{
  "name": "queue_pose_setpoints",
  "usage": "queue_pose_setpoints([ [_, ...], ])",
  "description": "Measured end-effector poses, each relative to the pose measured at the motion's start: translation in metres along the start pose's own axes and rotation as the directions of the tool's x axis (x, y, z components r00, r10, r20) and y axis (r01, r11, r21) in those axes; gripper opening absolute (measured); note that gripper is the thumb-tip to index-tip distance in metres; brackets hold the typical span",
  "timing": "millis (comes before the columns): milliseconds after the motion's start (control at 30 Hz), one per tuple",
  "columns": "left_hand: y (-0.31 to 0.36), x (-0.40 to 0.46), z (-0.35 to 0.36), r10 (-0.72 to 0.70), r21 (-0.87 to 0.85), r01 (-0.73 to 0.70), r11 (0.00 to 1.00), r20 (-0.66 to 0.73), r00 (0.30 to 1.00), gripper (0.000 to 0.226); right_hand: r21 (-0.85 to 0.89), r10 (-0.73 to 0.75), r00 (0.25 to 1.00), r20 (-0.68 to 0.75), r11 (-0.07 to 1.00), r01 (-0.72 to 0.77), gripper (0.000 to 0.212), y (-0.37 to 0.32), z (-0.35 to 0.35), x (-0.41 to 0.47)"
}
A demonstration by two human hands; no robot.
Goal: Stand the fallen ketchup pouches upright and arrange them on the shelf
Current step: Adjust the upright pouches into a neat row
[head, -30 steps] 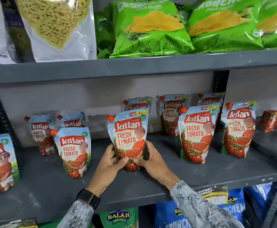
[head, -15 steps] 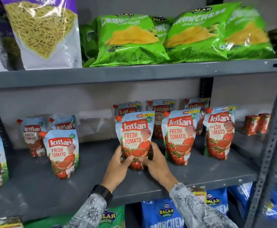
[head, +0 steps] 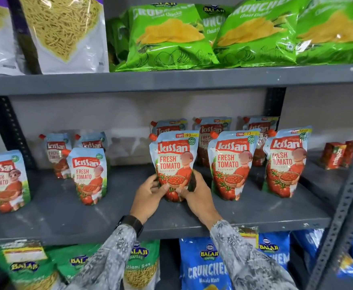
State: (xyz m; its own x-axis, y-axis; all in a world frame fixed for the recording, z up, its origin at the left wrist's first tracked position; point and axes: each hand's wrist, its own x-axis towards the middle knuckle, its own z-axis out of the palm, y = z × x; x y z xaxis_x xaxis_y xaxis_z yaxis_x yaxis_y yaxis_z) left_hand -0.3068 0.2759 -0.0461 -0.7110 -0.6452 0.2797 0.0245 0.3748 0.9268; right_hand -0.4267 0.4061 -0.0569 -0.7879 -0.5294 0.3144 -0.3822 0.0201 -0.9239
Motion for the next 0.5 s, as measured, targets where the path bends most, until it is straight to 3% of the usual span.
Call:
queue_pose_setpoints([
  [167, 0.000, -0.002, -0.011, -0.080, -0.088, 0.082, 0.993, 0.020, 0.997, 0.060, -0.025, 0.067, 0.992, -0.110, 0.997, -0.070, 0.068, -0.008, -0.009, -0.018],
  [300, -0.009, -0.022, -0.056, -0.072, -0.016, 0.073, 0.997, 0.072, 0.995, 0.052, -0.056, 0.029, 0.978, -0.206, 0.998, -0.041, 0.017, -0.017, -0.008, -0.043],
  [400, -0.019, -0.034, -0.115, -0.016, 0.008, 0.017, 1.000, -0.124, 0.992, 0.031, -0.006, 0.022, 0.995, -0.101, 1.000, -0.023, 0.015, -0.030, 0.021, -0.055],
  [500, -0.029, -0.037, -0.173, 0.040, 0.052, -0.019, 0.998, -0.427, 0.903, 0.010, 0.022, 0.011, 0.999, 0.053, 1.000, -0.012, 0.010, -0.046, 0.074, -0.054],
])
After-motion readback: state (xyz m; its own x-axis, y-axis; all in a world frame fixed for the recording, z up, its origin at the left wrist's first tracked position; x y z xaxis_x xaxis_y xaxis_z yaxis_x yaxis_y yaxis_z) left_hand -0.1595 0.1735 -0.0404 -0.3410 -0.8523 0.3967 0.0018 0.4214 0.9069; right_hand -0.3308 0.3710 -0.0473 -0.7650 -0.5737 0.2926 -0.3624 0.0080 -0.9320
